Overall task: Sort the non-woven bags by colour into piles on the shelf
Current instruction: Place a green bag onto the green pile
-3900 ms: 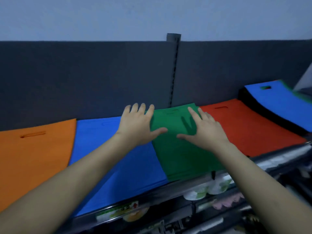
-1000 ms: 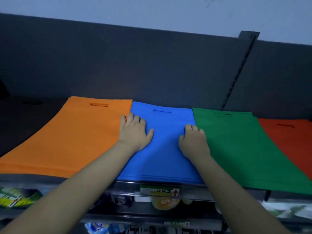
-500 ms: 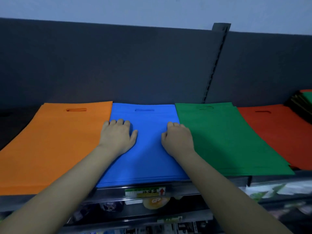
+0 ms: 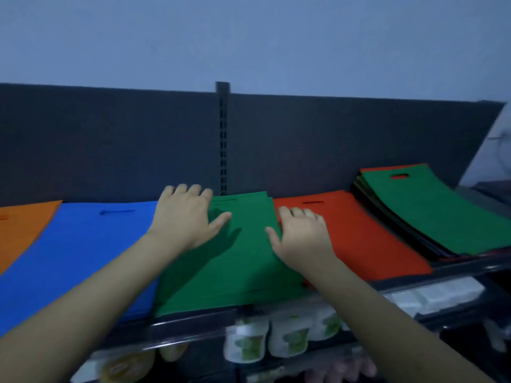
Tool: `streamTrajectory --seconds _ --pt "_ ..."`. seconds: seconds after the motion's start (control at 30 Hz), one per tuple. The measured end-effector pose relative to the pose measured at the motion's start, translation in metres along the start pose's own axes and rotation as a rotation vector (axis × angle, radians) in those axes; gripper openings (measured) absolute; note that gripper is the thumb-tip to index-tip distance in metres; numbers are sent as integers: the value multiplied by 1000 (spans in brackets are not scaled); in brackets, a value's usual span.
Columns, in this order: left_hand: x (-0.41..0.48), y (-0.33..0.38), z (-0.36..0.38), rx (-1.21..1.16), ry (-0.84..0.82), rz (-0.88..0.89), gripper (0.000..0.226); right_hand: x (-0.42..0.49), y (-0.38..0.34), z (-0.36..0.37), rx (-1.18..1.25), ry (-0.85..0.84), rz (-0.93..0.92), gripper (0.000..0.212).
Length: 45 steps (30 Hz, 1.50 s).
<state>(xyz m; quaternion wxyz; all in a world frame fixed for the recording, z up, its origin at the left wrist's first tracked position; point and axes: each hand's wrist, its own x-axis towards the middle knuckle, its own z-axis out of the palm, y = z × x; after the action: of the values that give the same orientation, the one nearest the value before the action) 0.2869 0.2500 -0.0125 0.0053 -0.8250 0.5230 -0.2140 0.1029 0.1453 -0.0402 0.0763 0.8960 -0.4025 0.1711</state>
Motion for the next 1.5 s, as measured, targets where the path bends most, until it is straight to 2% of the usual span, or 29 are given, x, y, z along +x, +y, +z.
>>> streamTrajectory --seconds 0.13,0.3,0.7,0.87,1.0,1.07,1.17,1.23,1.33,1.5 --pt "29 93 -26 -54 6 28 95 -7 117 -20 -74 4 128 52" --pt "56 187 -37 -95 -33 101 71 -2 208 -32 -134 -41 250 53" --pt "125 305 -25 -258 -38 218 70 25 302 -17 -146 -204 427 57" --pt "142 351 -19 -307 -94 185 72 34 362 -17 -85 -226 484 62" --pt "157 393 -7 -381 -155 101 82 51 418 -8 -110 -257 506 71" --pt "163 408 -3 -399 -165 65 85 59 441 -1 -39 -295 532 81" --pt "167 417 0 -425 -144 48 77 67 464 10 139 -346 534 89" --pt "168 418 2 -526 -133 36 72 69 472 18 230 -348 506 88" --pt "171 420 3 -884 -108 -38 76 70 474 22 273 -328 464 85" --pt "175 424 15 -1287 48 -355 75 70 479 17 354 -328 387 84"
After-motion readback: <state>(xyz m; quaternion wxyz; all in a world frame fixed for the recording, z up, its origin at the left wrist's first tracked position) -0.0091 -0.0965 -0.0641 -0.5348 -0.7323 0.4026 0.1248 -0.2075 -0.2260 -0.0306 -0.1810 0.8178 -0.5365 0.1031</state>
